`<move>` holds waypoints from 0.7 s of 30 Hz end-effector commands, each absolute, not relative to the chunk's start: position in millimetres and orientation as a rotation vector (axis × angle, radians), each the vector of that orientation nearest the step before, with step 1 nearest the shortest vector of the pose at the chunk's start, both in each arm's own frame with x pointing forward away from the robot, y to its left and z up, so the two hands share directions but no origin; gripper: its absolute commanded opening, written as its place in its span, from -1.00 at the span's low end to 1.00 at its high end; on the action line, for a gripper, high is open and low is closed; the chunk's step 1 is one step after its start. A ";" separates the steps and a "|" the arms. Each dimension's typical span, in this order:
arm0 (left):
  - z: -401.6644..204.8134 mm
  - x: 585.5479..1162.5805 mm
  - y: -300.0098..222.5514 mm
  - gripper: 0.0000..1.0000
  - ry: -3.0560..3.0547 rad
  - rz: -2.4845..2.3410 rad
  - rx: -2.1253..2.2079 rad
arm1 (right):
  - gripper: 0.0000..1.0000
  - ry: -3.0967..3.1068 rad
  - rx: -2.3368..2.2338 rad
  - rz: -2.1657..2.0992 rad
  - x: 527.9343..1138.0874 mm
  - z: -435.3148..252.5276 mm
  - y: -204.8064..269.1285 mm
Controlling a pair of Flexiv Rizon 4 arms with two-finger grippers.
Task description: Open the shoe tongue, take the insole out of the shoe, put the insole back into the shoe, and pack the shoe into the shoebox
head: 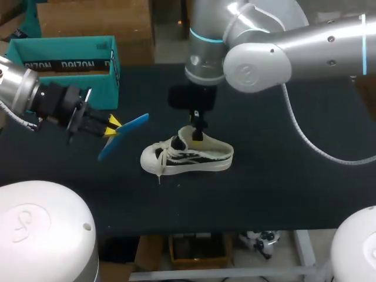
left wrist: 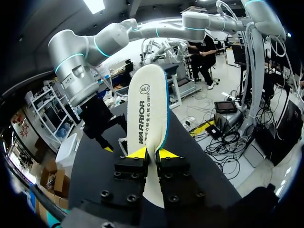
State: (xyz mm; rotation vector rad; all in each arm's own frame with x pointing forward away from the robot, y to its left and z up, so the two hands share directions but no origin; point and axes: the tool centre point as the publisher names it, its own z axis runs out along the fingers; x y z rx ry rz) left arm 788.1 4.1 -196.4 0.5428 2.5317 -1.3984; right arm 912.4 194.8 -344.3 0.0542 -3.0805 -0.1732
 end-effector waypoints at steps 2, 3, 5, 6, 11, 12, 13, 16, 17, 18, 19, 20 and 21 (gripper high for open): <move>-203.5 786.1 5.6 -1.00 2.503 -1.397 0.508 | 0.73 -3.065 0.051 -0.089 916.4 -353.4 201.9; -204.8 786.4 5.9 -1.00 2.505 -1.398 0.508 | 0.50 -3.060 0.045 -0.083 916.9 -355.8 201.5; -206.8 787.1 6.3 -1.00 2.510 -1.398 0.505 | -0.11 -3.051 0.033 -0.072 917.2 -359.1 201.1; -207.4 787.3 6.5 -1.00 2.511 -1.398 0.503 | -0.27 -3.051 0.033 -0.072 917.1 -359.7 201.1; -210.0 787.8 7.6 -1.00 2.515 -1.400 0.501 | -1.00 -3.046 0.024 -0.066 915.6 -362.6 198.9; -210.1 787.9 7.6 -1.00 2.516 -1.401 0.503 | -1.00 -3.044 0.018 -0.063 915.3 -363.3 198.1; -210.2 788.0 7.4 -1.00 2.516 -1.402 0.505 | -1.00 -3.044 0.016 -0.064 915.0 -363.5 197.7; -210.3 788.7 6.3 -1.00 2.518 -1.403 0.511 | -1.00 -3.044 0.006 -0.063 913.4 -363.9 197.3; -210.1 789.4 5.6 -1.00 2.519 -1.403 0.514 | -1.00 -3.046 -0.002 -0.062 912.9 -363.8 197.0; -210.0 789.8 5.2 -1.00 2.520 -1.404 0.518 | -1.00 -3.046 -0.005 -0.061 912.6 -363.7 196.8; -209.4 791.0 4.1 -1.00 2.521 -1.405 0.521 | -1.00 -3.048 -0.010 -0.064 912.1 -363.4 196.4; -209.1 791.4 3.7 -1.00 2.522 -1.406 0.523 | -1.00 -3.050 -0.016 -0.065 911.7 -363.3 196.2; -209.1 791.8 3.1 -1.00 2.523 -1.407 0.527 | -1.00 -3.050 -0.019 -0.066 911.4 -362.9 195.9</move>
